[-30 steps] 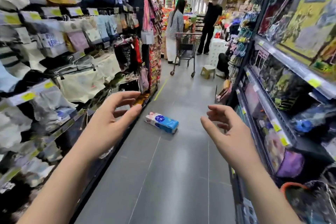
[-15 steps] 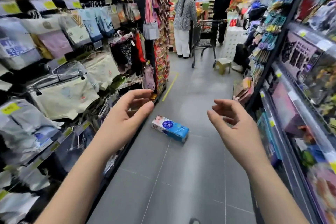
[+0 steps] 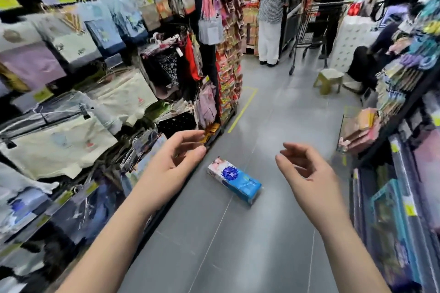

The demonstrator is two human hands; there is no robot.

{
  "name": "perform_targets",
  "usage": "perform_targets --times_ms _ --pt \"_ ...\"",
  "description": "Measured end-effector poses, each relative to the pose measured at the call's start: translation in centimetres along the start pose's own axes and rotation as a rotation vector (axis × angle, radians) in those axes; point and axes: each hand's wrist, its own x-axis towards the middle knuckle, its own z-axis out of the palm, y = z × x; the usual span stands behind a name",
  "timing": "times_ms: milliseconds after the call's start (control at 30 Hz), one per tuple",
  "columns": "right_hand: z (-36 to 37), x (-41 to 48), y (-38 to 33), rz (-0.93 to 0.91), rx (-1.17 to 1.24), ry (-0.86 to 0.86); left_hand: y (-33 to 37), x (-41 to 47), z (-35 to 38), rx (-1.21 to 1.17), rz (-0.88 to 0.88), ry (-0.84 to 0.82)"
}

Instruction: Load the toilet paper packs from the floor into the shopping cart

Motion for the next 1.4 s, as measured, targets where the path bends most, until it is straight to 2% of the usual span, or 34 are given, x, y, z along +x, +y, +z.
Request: perform_targets --times_ms 367,667,867,1167,1400 --pt "4.9 15.9 4.0 0.011 -0.031 0.04 -5.9 18.1 -0.2 -0.014 0.027 0.008" --pt "13.7 31.3 5.2 0.065 -0.097 0.141 -12.7 38.5 -3.1 0.004 0.072 -0.161" --pt "18.4 39.0 7.1 0.094 -0.127 0.176 -17.5 49.8 -3.9 -0.012 0.024 -0.194" --pt "19.8 45.1 13.5 0.254 -0.141 0.194 -23.6 57.0 -0.8 -0.036 -0.119 -0.25" --pt "20.6 47.1 24.4 0.477 -0.17 0.181 -33.2 57.9 3.5 0.017 -0.298 -0.244"
